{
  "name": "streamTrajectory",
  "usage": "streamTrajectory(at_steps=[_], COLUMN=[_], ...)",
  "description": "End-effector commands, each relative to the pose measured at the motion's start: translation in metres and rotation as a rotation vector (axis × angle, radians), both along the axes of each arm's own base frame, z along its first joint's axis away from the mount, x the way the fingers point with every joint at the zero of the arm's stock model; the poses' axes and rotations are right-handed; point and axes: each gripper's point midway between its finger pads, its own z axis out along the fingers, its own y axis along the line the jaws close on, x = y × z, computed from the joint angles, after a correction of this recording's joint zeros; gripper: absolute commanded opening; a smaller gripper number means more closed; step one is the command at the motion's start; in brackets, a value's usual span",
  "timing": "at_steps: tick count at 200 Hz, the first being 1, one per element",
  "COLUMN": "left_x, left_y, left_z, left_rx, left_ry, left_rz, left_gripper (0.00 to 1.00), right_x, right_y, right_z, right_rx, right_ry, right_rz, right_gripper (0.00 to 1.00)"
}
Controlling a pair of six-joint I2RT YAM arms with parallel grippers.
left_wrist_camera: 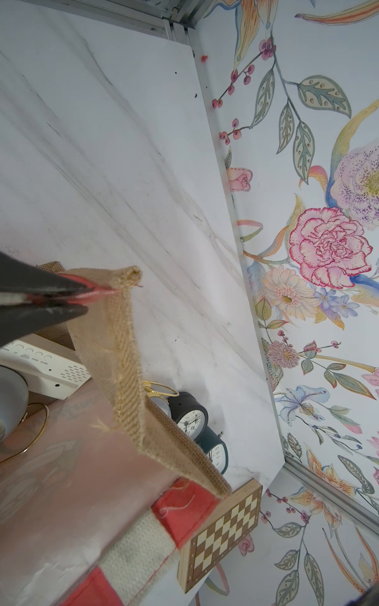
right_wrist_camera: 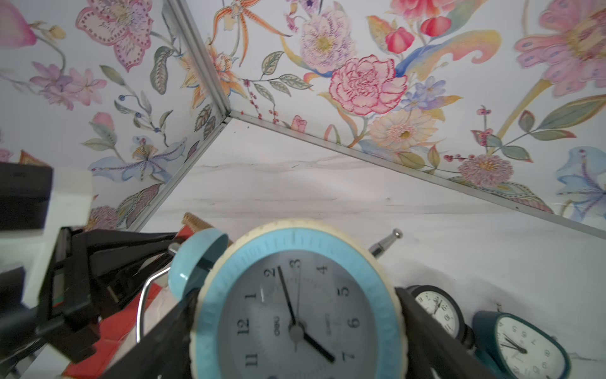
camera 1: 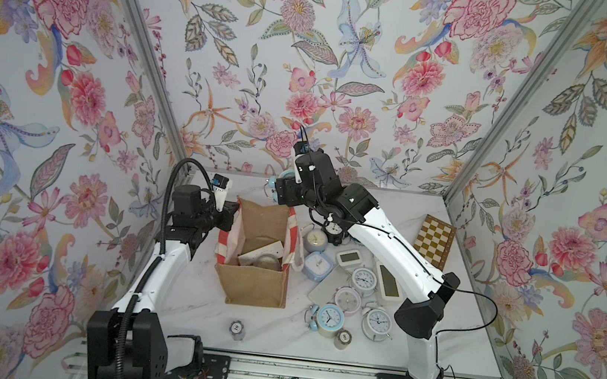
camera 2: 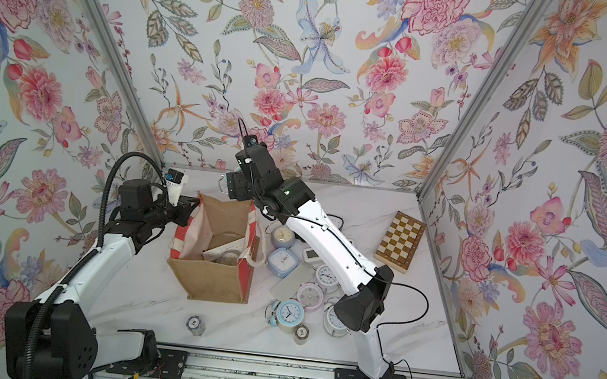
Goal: Put the alarm clock into the canvas bag
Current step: Place the alarm at the canvas bag.
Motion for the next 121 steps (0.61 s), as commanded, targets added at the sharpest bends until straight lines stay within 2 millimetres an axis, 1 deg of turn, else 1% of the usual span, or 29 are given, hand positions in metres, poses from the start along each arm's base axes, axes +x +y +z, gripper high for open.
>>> streamTrajectory(at_steps=[1, 33, 66, 96, 121], left_x=[-0.006, -0.006, -0.007, -0.008, -0.009], left_y=[-0.008, -0.007, -0.008, -0.009, -0.009], left_z=[0.007, 0.011, 0.012, 0.015, 0.016], left_rx=[-0.026, -0.018, -0.023, -0.026, -0.027], left_ry=[-0.023, -0.033, -0.036, -0.045, -0.051], left_rz=[-0.03, -0.023, -0.03, -0.034, -0.037], left_gripper=[0.06, 0.05, 0.03, 0.02, 0.02], right_x=[-0.017, -0.036, -0.044, -0.037, -0.023], right_y=[0.022, 0.051, 0.071, 0.08, 0.082], right_z=[-0.004, -0.035, -0.072, -0.108, -0.133], right_rx=[0.066, 0.056, 0.031, -0.011, -0.049], right_ry=[0.056, 0.131, 0.203, 0.239, 0.239], right_rz=[0.059, 0.112, 0.134, 0.109, 0.067], right_gripper=[0.6, 0.6, 0.59, 0.58, 0.57])
